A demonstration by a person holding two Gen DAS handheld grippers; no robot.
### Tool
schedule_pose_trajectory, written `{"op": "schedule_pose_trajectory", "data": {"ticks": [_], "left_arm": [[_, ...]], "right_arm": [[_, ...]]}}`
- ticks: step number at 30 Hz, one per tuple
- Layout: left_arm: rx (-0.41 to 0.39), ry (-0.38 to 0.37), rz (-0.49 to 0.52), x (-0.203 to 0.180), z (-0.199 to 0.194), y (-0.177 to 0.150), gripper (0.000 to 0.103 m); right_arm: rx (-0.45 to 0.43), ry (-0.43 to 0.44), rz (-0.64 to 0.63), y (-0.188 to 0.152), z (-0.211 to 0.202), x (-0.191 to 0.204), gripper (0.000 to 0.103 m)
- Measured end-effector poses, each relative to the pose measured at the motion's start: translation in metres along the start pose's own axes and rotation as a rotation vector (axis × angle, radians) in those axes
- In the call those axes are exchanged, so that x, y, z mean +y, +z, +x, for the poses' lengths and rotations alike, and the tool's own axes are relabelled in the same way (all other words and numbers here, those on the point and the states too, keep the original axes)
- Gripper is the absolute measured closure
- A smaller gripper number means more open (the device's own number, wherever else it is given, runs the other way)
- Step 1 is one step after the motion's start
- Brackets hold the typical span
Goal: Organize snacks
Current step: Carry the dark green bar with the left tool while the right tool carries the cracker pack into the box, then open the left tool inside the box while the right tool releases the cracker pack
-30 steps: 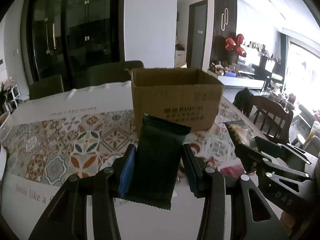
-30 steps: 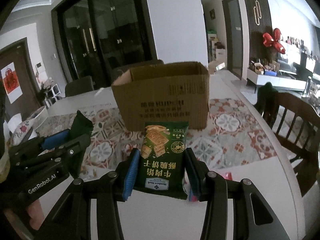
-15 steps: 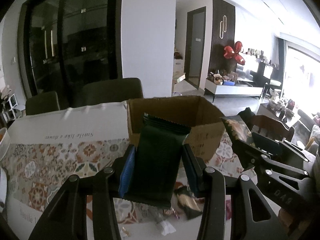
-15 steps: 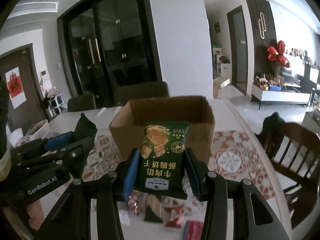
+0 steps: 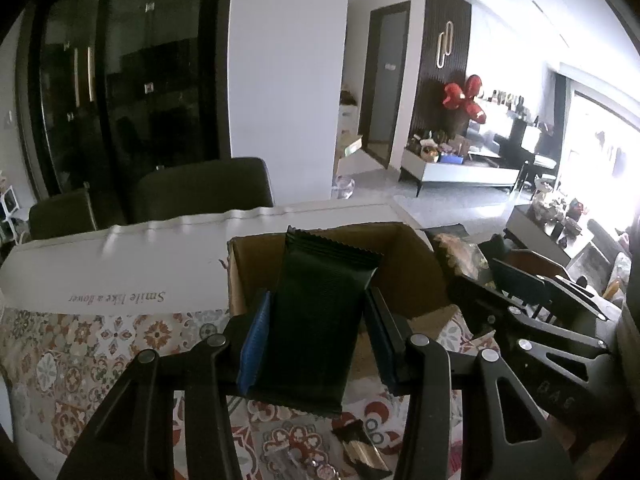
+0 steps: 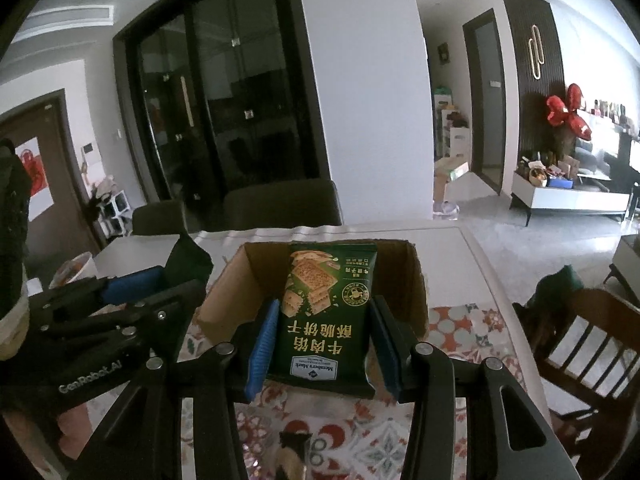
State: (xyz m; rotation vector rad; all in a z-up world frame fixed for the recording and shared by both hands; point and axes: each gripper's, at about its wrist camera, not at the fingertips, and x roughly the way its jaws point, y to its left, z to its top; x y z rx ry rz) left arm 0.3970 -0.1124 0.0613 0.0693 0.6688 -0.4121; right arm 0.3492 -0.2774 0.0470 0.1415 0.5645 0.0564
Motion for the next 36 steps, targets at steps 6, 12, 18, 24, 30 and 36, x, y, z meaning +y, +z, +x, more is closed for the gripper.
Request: {"op": "schedule_pose_trajectory", "data": {"ticks": [6, 12, 18, 24, 30, 36], "left_arm": [[0.058, 0.005, -0.030, 0.009, 0.034, 0.016, 0.057], [0.100, 0.017, -0.059, 0.017, 0.060, 0.026, 0.057], [0.120, 0.034, -0.064, 0.021, 0.078, 0.036, 0.056], [0.097, 0.094, -0.064, 0.027, 0.074, 0.032, 0.033], [0.082, 0.132, -0.044, 0.026, 0.052, 0.014, 0.030], [0.066, 0.155, -0.055, 0.027, 0.024, -0.003, 0.030]], "right_arm": [[0.067, -0.003, -0.015, 0.023, 0.032, -0.008, 0.056], [0.116, -0.003, -0.029, 0.033, 0.058, -0.009, 0.056], [0.158, -0.008, -0.015, 0.037, 0.078, -0.010, 0.056], [0.175, -0.015, 0.017, 0.036, 0.085, -0.017, 0.041], [0.151, -0.044, 0.013, 0.029, 0.074, -0.016, 0.038], [0.132, -0.042, -0.011, 0.019, 0.053, -0.009, 0.038]]}}
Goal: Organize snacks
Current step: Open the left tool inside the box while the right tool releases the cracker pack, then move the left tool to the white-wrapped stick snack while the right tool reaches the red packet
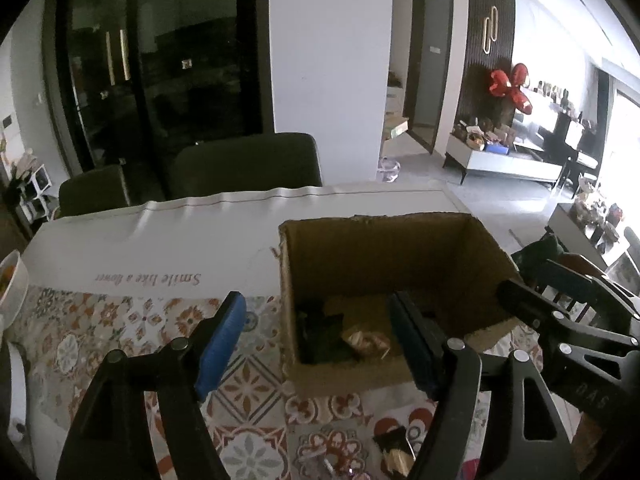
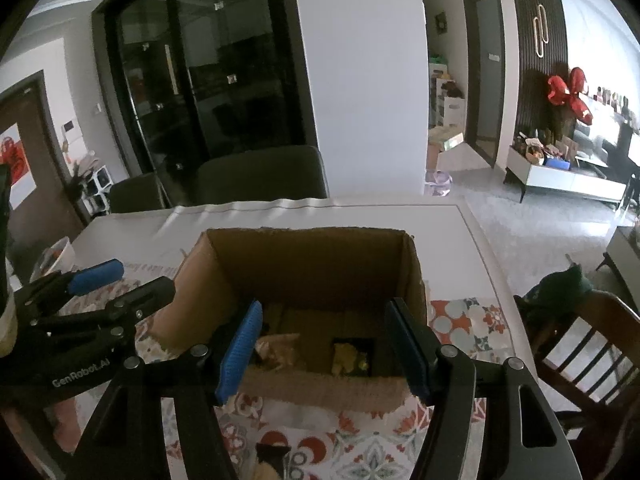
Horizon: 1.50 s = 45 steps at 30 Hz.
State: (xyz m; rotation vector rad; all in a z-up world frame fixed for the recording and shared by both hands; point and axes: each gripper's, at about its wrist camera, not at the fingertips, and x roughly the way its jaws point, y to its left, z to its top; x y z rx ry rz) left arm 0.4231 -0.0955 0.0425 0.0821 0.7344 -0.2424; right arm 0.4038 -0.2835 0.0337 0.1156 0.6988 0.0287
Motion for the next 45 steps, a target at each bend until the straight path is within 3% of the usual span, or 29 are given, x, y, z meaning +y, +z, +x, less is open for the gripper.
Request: {"op": "schedule_pose_trajectory", "data": {"ticks": [11, 22, 32, 45], "left_arm": [[-0.011, -0.001, 0.023, 0.005, -0.044, -0.052, 0.030], [-0.013, 0.020, 0.075, 0.000, -0.062, -0.101, 0.030], [0.010, 0.016, 0.074, 0.000, -0.063, -0.135, 0.030], [0.138, -0.004, 0.031, 0.006, -0.029, -0.178, 0.032]], "right_arm": [[-0.017, 0.028, 0.022, -0.041, -0.038, 0.013, 0.034], [-0.013, -0.005, 0.036, -0.094, -0.058, 0.016, 0.035], [0.016, -0.018, 0.067, -0.132, -0.062, 0.012, 0.035], [0.121, -0.019, 0.078, -0.177, -0.041, 0.011, 0.035]]}}
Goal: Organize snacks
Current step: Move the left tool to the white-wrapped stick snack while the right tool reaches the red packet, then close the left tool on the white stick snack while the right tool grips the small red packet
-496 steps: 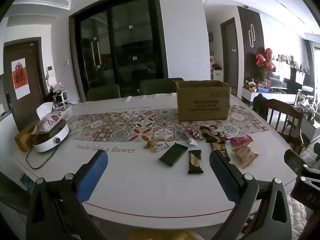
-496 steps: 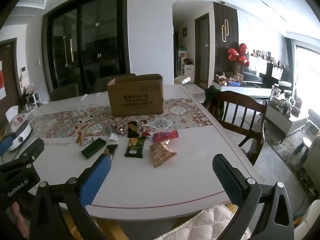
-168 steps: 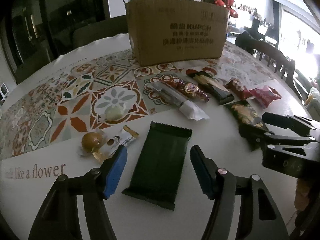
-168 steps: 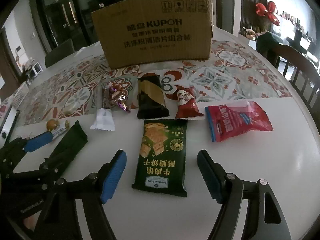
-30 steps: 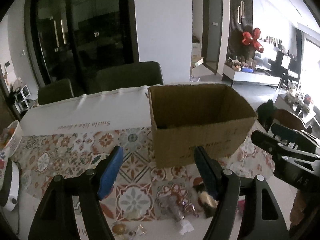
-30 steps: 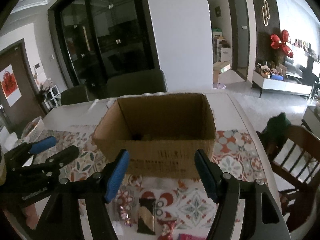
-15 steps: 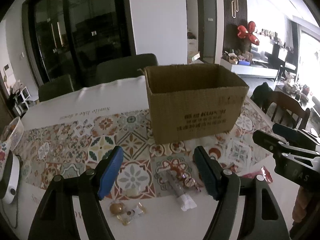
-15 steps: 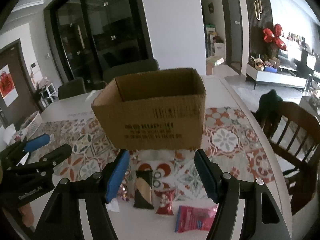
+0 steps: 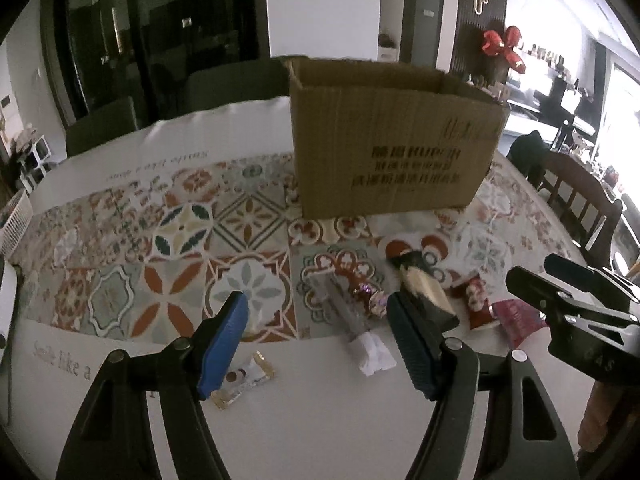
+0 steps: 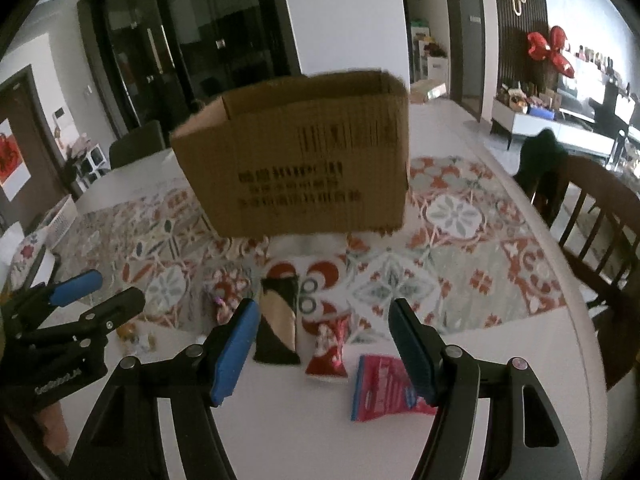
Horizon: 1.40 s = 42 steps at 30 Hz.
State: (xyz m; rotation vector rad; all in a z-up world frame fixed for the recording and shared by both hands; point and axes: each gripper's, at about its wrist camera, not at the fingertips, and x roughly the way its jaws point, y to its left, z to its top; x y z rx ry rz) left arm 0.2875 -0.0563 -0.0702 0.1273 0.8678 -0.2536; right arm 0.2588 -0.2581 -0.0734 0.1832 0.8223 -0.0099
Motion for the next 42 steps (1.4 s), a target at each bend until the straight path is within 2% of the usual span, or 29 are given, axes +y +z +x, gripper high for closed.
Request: {"op": "schedule_pose_trajectory", "data": {"ticks": [11, 26, 34, 39, 40, 42], "left_arm": [[0.098, -0.003, -0.013, 0.000, 0.040, -0.010, 0.037], [0.175, -0.020, -0.061, -0.007, 0.079, -0.008, 0.046], [0.198, -0.034, -0.084, -0.008, 0.093, -0.006, 0.052], [0.190, -0.017, -0.069, -0.010, 0.095, -0.004, 0.061], [0.187, -0.013, -0.062, -0.011, 0.095, -0.004, 0.066], [0.184, -0.011, -0.051, -0.011, 0.094, -0.005, 0.069]], "right_arm": [[0.074, -0.022, -0.005, -0.021, 0.027, 0.000, 0.035], [0.130, 0.003, 0.019, -0.026, 0.053, 0.000, 0.048], [0.147, 0.011, 0.031, -0.026, 0.064, 0.001, 0.056], [0.161, 0.017, 0.040, -0.025, 0.071, -0.001, 0.067], [0.162, 0.019, 0.040, -0.026, 0.071, -0.001, 0.069], [0.165, 0.022, 0.038, -0.026, 0.073, -0.001, 0.078]]}}
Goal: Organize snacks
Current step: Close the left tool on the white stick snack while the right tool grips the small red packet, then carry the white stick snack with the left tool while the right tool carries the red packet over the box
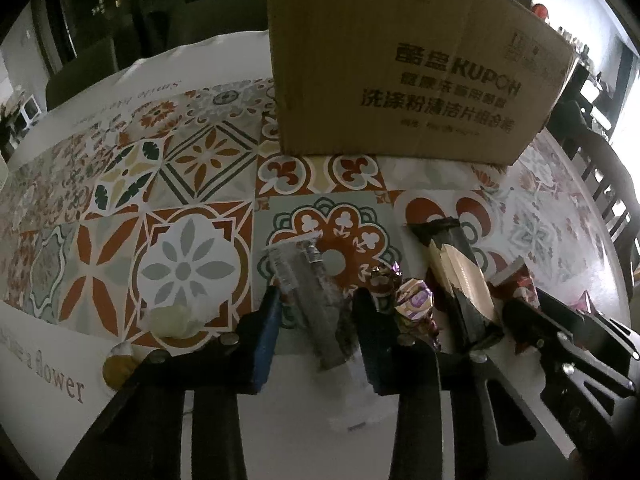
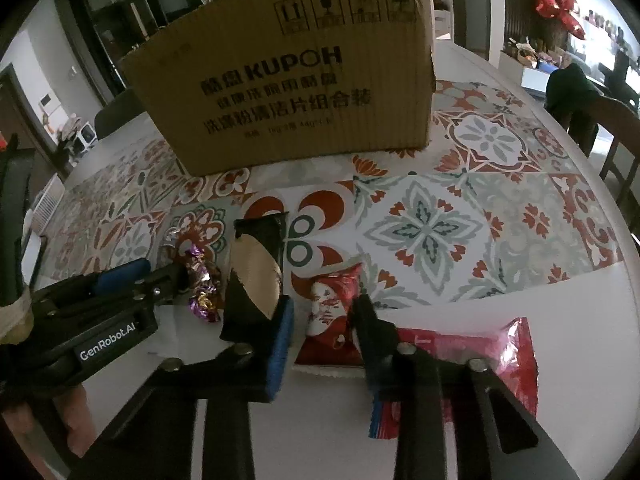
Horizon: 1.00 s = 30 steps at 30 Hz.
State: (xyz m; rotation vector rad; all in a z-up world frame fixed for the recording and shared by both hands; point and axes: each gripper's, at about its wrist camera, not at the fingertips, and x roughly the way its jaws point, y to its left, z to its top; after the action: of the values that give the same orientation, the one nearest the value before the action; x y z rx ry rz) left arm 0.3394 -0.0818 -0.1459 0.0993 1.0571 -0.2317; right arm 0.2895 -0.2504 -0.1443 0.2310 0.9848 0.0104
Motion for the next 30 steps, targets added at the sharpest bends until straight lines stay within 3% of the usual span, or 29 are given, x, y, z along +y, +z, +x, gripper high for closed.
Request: {"op": "schedule_pose_trajectory", "data": {"ticks": [8, 30], "left_arm": [[-0.007, -0.005, 0.021, 0.000, -0.007, -0.004, 0.077], [-0.198, -0.075, 0.065, -0.011, -0.098, 0.005, 0.077]], "right_arm": [[-0.001, 0.002, 0.001, 0.000, 0.001, -0.001, 0.079], [-0.145, 0.067, -0.014, 0.017, -0.065, 0.009, 0.079]]}}
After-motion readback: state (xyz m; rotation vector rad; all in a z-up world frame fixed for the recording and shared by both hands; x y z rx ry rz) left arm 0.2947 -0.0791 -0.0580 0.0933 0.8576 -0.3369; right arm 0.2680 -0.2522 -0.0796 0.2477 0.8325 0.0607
